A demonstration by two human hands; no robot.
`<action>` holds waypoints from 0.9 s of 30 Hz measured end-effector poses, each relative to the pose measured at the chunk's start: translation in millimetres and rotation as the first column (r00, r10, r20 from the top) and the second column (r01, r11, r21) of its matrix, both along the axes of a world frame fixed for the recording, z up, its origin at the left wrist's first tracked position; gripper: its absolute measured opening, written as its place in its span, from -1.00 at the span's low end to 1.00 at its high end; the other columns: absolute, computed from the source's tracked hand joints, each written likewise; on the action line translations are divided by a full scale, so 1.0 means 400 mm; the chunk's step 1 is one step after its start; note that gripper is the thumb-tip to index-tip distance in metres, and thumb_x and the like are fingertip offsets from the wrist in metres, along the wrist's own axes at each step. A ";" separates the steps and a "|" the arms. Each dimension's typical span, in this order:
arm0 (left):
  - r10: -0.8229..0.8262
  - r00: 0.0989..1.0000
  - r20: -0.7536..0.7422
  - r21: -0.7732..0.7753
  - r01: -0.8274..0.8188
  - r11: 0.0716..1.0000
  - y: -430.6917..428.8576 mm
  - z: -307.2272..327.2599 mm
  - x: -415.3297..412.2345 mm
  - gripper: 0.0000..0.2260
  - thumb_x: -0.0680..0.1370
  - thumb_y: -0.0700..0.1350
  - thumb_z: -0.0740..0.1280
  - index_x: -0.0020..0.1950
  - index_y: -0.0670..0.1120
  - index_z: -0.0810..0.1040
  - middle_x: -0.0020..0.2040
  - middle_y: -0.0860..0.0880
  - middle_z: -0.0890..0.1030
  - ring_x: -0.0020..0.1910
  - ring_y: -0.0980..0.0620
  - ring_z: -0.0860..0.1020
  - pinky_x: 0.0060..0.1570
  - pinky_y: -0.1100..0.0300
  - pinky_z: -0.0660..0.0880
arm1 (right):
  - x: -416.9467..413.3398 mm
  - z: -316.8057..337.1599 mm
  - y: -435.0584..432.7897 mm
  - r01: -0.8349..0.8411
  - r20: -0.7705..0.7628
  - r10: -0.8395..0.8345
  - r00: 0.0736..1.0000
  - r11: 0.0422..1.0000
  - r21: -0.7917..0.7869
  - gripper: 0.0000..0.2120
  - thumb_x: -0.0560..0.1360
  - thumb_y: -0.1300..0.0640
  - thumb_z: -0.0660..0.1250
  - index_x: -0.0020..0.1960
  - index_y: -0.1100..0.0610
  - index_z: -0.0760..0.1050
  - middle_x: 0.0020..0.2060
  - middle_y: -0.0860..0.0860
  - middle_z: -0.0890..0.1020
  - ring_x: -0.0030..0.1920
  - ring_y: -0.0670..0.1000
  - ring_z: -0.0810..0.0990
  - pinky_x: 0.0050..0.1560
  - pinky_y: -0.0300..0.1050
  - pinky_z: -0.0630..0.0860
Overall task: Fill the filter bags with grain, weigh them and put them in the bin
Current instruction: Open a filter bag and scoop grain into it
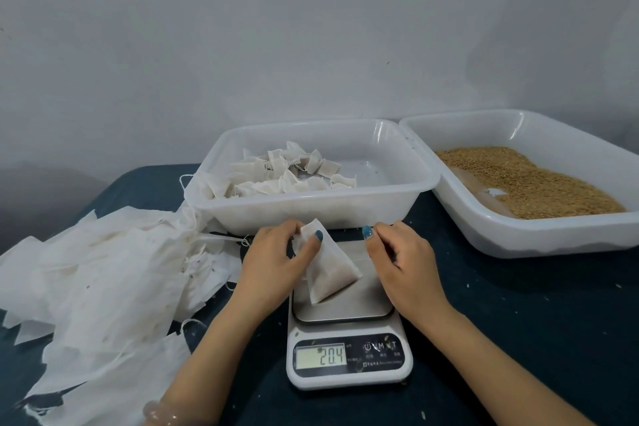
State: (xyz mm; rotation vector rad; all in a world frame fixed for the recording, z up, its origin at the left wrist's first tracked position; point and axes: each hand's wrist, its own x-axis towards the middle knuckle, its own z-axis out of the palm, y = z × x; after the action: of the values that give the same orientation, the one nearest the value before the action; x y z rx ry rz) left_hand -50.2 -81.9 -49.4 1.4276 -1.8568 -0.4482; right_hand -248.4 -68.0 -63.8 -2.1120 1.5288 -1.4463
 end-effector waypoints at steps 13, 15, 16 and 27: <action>-0.047 0.999 0.026 -0.100 0.049 0.994 0.011 0.036 0.020 -0.87 0.52 -0.19 0.42 -0.01 0.02 0.56 -0.08 0.20 0.63 -0.06 0.19 0.57 -0.08 0.25 0.44 | -0.002 -0.002 0.000 0.011 -0.010 -0.011 1.000 1.000 -0.016 -0.64 0.55 -0.11 0.09 -0.37 0.01 0.32 -0.45 -0.09 0.36 -0.31 -0.03 0.39 -0.36 -0.20 0.27; -0.036 0.999 -0.040 -0.161 0.029 0.986 0.012 0.048 0.034 -0.84 0.52 -0.21 0.43 -0.05 0.05 0.56 -0.12 0.21 0.63 -0.07 0.22 0.57 -0.12 0.39 0.40 | -0.002 -0.001 0.000 0.014 -0.010 -0.014 1.000 1.000 -0.017 -0.62 0.54 -0.12 0.08 -0.36 0.04 0.34 -0.45 -0.09 0.37 -0.31 -0.03 0.40 -0.35 -0.20 0.28; -0.037 0.995 -0.088 -0.189 0.020 0.982 0.014 0.058 0.038 -0.83 0.52 -0.22 0.43 -0.07 0.06 0.56 -0.13 0.21 0.62 -0.09 0.23 0.57 -0.14 0.44 0.39 | -0.001 -0.001 0.000 0.010 -0.007 -0.010 1.000 1.000 -0.016 -0.62 0.55 -0.12 0.08 -0.36 0.04 0.34 -0.45 -0.09 0.37 -0.31 -0.03 0.40 -0.35 -0.19 0.30; 0.210 0.964 -0.162 -0.399 -0.258 0.880 -0.144 0.286 0.190 -0.84 0.54 -0.21 0.39 -0.02 0.06 0.56 -0.17 0.27 0.57 -0.22 0.33 0.52 -0.20 0.52 0.37 | 0.001 0.006 0.005 -0.019 0.012 0.019 1.000 1.000 -0.012 -0.65 0.54 -0.09 0.11 -0.38 -0.01 0.37 -0.43 -0.10 0.41 -0.28 -0.04 0.42 -0.33 -0.23 0.28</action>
State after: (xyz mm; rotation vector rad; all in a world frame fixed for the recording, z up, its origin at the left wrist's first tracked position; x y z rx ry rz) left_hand 25.8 -139.4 64.9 1.2779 -1.5443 -0.0039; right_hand -248.2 -66.1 -61.6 -2.1141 1.4957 -1.4630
